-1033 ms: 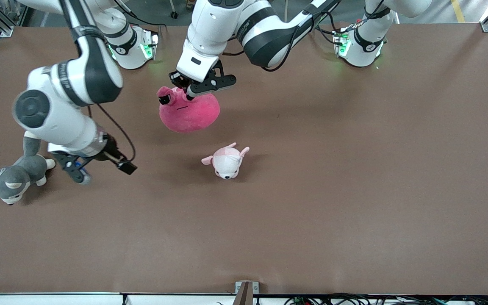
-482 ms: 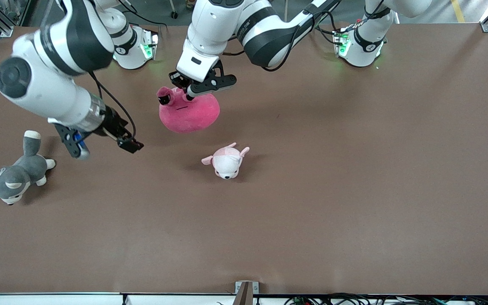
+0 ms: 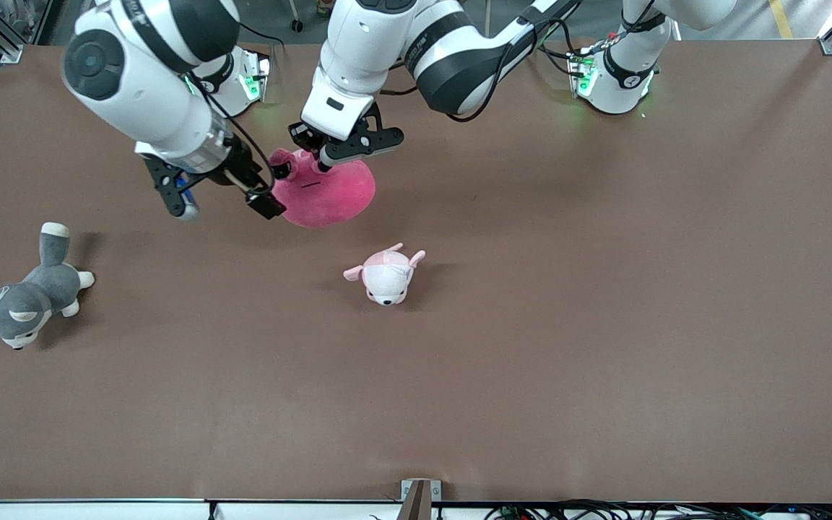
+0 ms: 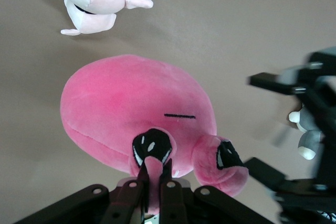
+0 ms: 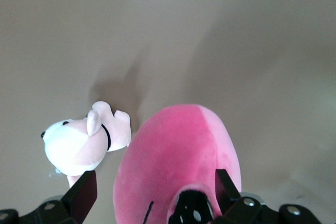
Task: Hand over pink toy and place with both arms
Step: 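Grasp the pink toy with the right gripper beside the left gripper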
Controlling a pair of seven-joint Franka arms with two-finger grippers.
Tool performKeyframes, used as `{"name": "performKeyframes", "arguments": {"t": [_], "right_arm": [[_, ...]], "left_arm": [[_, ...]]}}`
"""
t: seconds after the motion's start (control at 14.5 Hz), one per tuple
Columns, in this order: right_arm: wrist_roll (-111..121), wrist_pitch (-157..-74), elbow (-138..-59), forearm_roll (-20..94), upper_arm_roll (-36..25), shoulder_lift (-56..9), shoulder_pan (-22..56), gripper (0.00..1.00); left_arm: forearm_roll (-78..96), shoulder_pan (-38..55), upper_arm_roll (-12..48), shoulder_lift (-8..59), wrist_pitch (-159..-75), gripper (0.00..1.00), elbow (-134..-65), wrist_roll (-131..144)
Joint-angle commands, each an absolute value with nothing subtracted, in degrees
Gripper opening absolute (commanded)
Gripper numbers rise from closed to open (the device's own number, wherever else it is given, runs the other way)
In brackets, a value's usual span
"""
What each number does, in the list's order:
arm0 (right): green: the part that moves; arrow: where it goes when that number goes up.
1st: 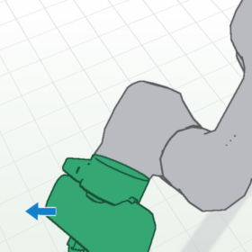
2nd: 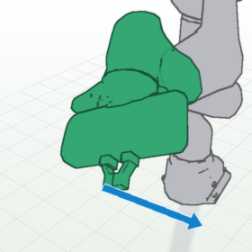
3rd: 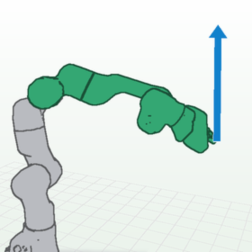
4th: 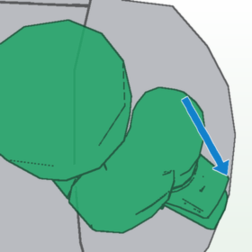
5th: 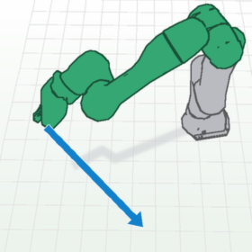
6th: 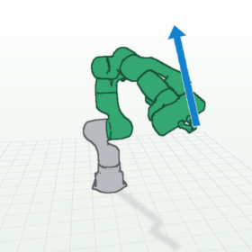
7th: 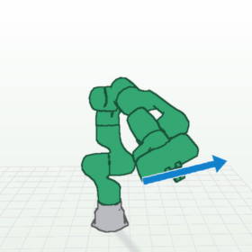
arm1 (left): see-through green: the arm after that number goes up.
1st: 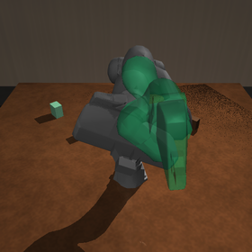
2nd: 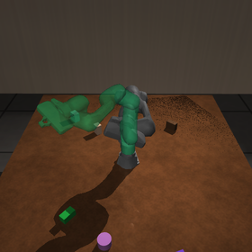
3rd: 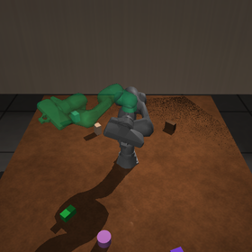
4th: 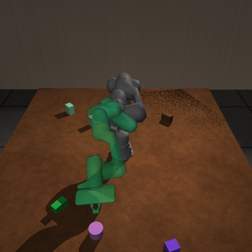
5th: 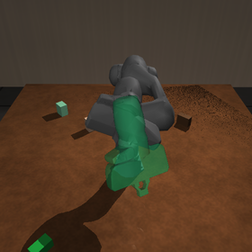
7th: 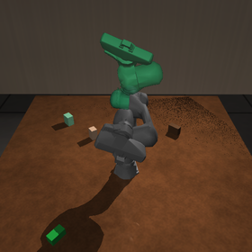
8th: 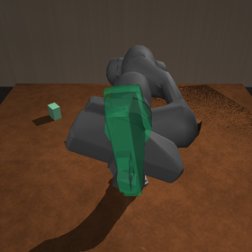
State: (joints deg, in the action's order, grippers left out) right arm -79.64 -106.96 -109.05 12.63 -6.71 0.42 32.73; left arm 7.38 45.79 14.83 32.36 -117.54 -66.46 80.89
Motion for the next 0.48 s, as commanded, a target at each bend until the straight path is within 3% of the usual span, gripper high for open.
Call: {"name": "performKeyframes", "arguments": {"t": [0.0, 0.41], "right_arm": [[-80.95, -108.46, -112.5, 13.54, -7.03, 2.63, 34.01, 0.97], [-81.56, -107.4, -114.43, 13.54, -6.94, 5.27, 35.24, 0.95]], "left_arm": [[7.29, 46.14, 14.41, 31.91, -116.72, 0.0, -65.74, 81.39], [7.3, 46.05, 14.5, 31.82, -116.72, 0.0, -65.74, 81.47]]}}
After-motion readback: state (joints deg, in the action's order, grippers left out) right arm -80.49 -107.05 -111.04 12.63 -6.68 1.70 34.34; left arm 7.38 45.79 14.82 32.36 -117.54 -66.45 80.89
